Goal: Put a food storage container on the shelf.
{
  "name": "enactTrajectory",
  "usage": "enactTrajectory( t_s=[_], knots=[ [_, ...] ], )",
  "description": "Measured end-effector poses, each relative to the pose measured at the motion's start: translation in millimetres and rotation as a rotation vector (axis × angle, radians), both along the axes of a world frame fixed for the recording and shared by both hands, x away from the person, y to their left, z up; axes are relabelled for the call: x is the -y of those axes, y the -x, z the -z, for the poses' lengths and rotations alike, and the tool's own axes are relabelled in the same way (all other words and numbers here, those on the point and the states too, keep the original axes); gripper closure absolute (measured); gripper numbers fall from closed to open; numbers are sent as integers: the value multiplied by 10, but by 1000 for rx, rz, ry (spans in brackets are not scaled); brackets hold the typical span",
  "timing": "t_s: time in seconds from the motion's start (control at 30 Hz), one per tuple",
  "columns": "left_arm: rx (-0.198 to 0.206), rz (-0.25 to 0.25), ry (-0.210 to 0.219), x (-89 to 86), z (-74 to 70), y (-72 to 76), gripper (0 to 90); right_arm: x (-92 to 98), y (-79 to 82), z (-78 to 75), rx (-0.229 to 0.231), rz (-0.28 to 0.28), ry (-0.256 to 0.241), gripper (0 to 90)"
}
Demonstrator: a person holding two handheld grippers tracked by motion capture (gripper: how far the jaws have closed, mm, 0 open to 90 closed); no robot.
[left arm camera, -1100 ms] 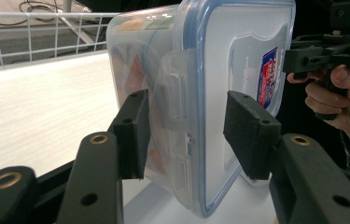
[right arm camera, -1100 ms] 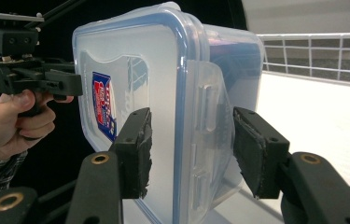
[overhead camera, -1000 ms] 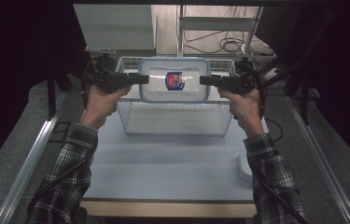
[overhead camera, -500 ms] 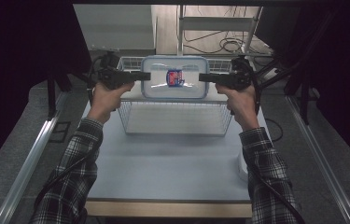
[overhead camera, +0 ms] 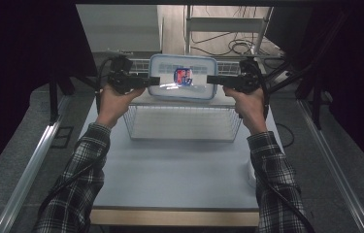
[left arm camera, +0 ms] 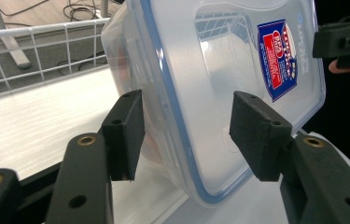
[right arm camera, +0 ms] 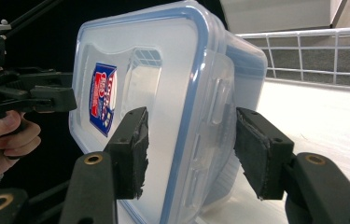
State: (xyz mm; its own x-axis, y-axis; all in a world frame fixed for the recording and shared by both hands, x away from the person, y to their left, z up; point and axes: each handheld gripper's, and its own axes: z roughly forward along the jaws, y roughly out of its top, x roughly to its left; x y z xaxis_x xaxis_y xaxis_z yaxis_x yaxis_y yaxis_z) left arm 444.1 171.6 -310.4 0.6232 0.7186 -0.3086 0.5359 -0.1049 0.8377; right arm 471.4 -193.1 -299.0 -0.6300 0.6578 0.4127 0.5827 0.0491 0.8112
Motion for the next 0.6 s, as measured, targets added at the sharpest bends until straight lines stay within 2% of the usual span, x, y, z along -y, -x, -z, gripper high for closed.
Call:
enactTrajectory(
  t_s=[0.07,0.23,0.27,0.3,0.37,0.6],
  knots=[
    [-8,-2,5,1,15,-10,460,0,-9,1,1,8,-1,454],
    [-24,-11,-34,22,43,-36,469,-6,-27,10,2,34,14,422],
    [-26,-8,-35,20,50,-45,446,-12,-26,11,7,46,28,417],
    [-39,0,-7,15,65,-64,437,-16,-24,9,16,54,42,430],
    [-29,-18,26,-2,73,-75,457,-37,-27,9,26,65,80,441],
    [-27,-32,12,7,24,-74,453,-112,-44,-5,53,103,126,463]
  ],
)
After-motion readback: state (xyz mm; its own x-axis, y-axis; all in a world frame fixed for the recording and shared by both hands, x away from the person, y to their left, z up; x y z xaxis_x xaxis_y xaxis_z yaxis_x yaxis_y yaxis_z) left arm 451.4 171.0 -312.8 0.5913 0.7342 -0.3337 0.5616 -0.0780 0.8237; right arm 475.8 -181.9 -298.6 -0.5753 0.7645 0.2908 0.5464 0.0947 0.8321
